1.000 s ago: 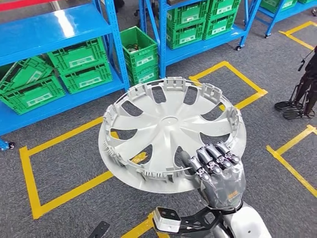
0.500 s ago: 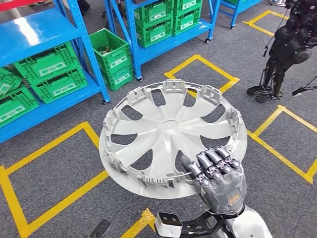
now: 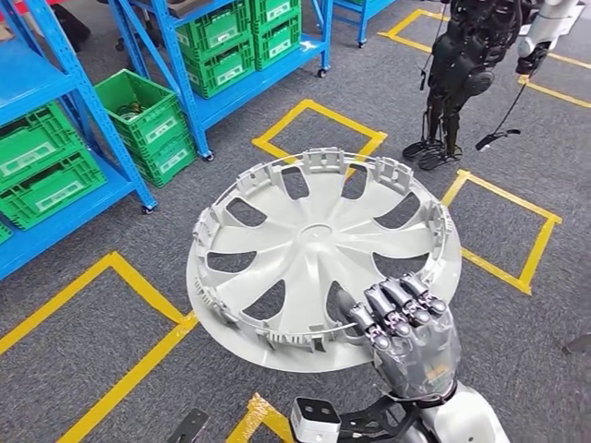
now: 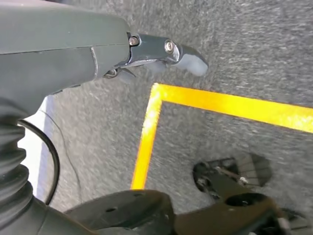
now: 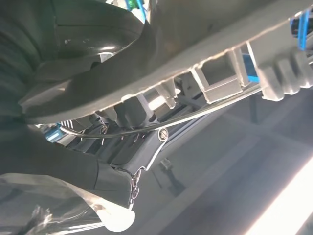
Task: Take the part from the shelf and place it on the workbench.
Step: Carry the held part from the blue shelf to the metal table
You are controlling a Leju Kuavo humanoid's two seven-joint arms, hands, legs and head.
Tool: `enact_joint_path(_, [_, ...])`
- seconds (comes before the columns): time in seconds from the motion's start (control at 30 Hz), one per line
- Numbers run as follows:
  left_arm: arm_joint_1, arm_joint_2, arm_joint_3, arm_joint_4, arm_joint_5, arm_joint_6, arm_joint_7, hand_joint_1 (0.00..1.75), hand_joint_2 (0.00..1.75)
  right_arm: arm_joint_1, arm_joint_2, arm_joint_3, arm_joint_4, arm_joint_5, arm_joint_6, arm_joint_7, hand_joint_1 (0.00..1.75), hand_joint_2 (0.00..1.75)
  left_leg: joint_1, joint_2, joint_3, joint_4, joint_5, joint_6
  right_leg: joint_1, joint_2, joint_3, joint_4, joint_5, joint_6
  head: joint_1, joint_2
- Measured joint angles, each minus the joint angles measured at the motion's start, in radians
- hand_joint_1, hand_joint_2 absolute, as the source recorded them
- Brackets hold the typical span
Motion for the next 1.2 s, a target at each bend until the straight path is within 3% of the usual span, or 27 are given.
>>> enact_joint_path(0.07, [-0.001,-0.001,0.0,0.0,0.0,0.003,0.001,0.0,1.75,0.004,0.0,-0.003,-0.001,0.0,0.0,-0.006,1.75,1.75,-0.001,0.023,-0.003,-0.007,0.006,0.012,-0.004,0.008,-0.013,-0.001,0.005,0.014,0.001,0.0])
enact_joint_path(0.1, [-0.002,-0.002,0.0,0.0,0.001,0.004,0.001,0.0,1.75,0.006,0.0,-0.004,-0.002,0.0,0.0,-0.008,1.75,1.75,0.0,0.035,-0.003,-0.011,0.01,0.019,-0.003,-0.01,-0.023,0.012,-0.004,0.019,0.004,0.0])
enact_joint_path(0.13, [-0.003,-0.003,0.0,0.0,0.005,0.005,0.002,0.0,1.75,0.005,0.0,-0.005,-0.003,0.0,0.0,-0.009,1.75,1.75,0.001,0.049,-0.004,-0.016,0.014,0.026,-0.002,-0.038,-0.04,0.044,-0.025,0.022,0.008,0.0])
enact_joint_path(0.2, [-0.002,-0.003,0.002,0.0,0.023,0.006,0.001,0.0,1.75,0.004,0.0,-0.005,-0.004,0.0,0.0,-0.01,1.75,1.75,-0.002,0.077,-0.008,-0.017,0.018,0.032,0.0,-0.096,-0.096,0.167,-0.091,0.026,0.015,0.0])
enact_joint_path(0.27, [0.001,-0.001,0.01,0.0,0.053,0.006,-0.003,0.0,1.75,0.005,0.0,-0.006,-0.004,0.0,0.0,-0.01,1.75,1.75,-0.005,0.108,-0.01,-0.016,0.018,0.032,0.0,-0.114,-0.139,0.271,-0.129,0.029,0.015,0.0])
enact_joint_path(0.3, [0.002,0.0,0.018,0.0,0.069,0.005,-0.007,0.0,1.75,0.006,0.0,-0.007,-0.004,0.0,0.0,-0.01,1.75,1.75,-0.005,0.123,-0.01,-0.016,0.017,0.032,0.0,-0.118,-0.136,0.275,-0.122,0.029,0.015,0.0])
enact_joint_path(0.37, [0.0,0.001,0.036,0.0,0.102,0.004,-0.017,0.0,1.75,0.007,0.0,-0.008,-0.004,0.0,0.0,-0.009,1.75,1.75,-0.007,0.147,-0.009,-0.016,0.016,0.03,0.001,-0.138,-0.068,0.164,-0.067,0.024,0.015,0.0])
enact_joint_path(0.43, [-0.002,0.001,0.055,0.0,0.128,0.002,-0.029,0.0,1.75,0.004,0.0,-0.008,-0.005,0.0,0.0,-0.008,1.75,1.75,-0.012,0.166,-0.008,-0.014,0.013,0.024,0.01,-0.184,0.009,0.032,-0.033,0.013,0.015,0.0])
enact_joint_path(0.5, [-0.002,0.002,0.072,0.0,0.142,0.002,-0.036,0.0,1.75,0.003,0.0,-0.009,-0.006,0.0,0.0,-0.005,1.75,1.75,-0.018,0.183,-0.007,-0.013,0.012,0.015,0.018,-0.2,0.03,-0.007,-0.033,0.0,0.016,0.0])
enact_joint_path(0.57, [-0.004,0.003,0.083,-0.001,0.146,0.002,-0.039,0.0,1.75,0.004,0.0,-0.009,-0.008,0.0,0.0,-0.002,1.75,1.75,-0.017,0.195,-0.005,-0.011,0.009,0.005,0.015,-0.175,0.026,-0.009,-0.026,-0.012,0.016,0.0])
enact_joint_path(0.63, [-0.006,0.004,0.091,-0.001,0.147,0.002,-0.04,0.0,1.75,0.004,0.001,-0.01,-0.009,0.0,0.0,-0.001,1.75,1.75,-0.013,0.158,-0.017,0.027,-0.024,-0.006,0.009,-0.152,0.025,-0.014,-0.019,-0.024,0.014,0.0])
enact_joint_path(0.7, [-0.004,0.005,0.097,-0.001,0.147,0.002,-0.041,0.0,1.75,0.004,0.002,-0.01,-0.01,0.0,0.0,-0.001,1.75,1.75,-0.01,0.104,-0.064,0.143,-0.09,-0.012,0.007,-0.129,0.024,-0.015,-0.016,-0.031,0.01,0.0])
enact_joint_path(0.77, [0.0,0.007,0.102,-0.001,0.147,0.002,-0.041,0.0,1.75,0.004,0.002,-0.01,-0.01,0.0,0.0,0.0,1.75,1.75,-0.01,0.089,-0.115,0.258,-0.132,-0.012,0.008,-0.101,0.022,-0.014,-0.014,-0.034,0.009,0.0])
enact_joint_path(0.8, [0.001,0.008,0.103,-0.001,0.146,0.002,-0.041,0.0,1.75,0.004,0.002,-0.01,-0.01,0.0,0.0,0.0,1.75,1.75,-0.01,0.087,-0.122,0.272,-0.125,-0.011,0.008,-0.086,0.022,-0.013,-0.014,-0.034,0.009,0.0])
enact_joint_path(0.87, [0.001,0.008,0.105,-0.001,0.146,0.002,-0.041,0.0,1.75,0.005,0.002,-0.01,-0.011,0.0,0.0,0.0,1.75,1.75,-0.01,0.076,-0.086,0.185,-0.058,-0.006,0.009,-0.057,0.022,-0.009,-0.014,-0.033,0.009,0.0])
enact_joint_path(0.93, [0.0,0.01,0.105,-0.001,0.142,0.002,-0.041,0.0,1.75,0.004,0.002,-0.01,-0.011,0.0,0.0,0.0,1.75,1.75,-0.005,0.025,-0.032,0.058,-0.002,0.001,0.008,-0.032,0.017,-0.002,-0.014,-0.028,0.01,0.0])
enact_joint_path(1.0, [-0.001,0.01,0.105,-0.001,0.136,0.003,-0.04,0.0,1.75,0.003,0.002,-0.01,-0.013,0.0,0.0,0.0,1.75,1.75,-0.004,-0.011,-0.013,0.003,0.006,0.006,0.004,-0.01,0.005,0.001,-0.01,-0.016,0.01,0.0])
enact_joint_path(1.07, [-0.002,0.009,0.105,-0.001,0.13,0.003,-0.04,0.0,1.75,0.004,0.002,-0.01,-0.015,0.0,0.0,-0.002,1.75,1.75,-0.004,0.004,-0.013,-0.006,0.008,0.012,0.0,0.008,-0.004,-0.001,-0.004,-0.002,0.008,0.0])
enact_joint_path(1.13, [-0.004,0.007,0.105,-0.001,0.126,0.003,-0.04,0.0,1.75,0.003,0.002,-0.01,-0.018,0.0,0.0,-0.007,1.75,1.75,0.0,0.022,-0.011,-0.016,0.015,0.023,0.002,-0.023,-0.022,0.022,-0.023,0.009,0.015,0.0])
enact_joint_path(1.2, [-0.006,0.004,0.105,-0.001,0.123,0.001,-0.04,0.0,1.75,-0.001,0.002,-0.009,-0.02,0.0,0.0,-0.012,1.75,1.75,0.001,0.041,-0.01,-0.02,0.018,0.03,0.004,-0.085,-0.072,0.126,-0.081,0.018,0.024,0.0])
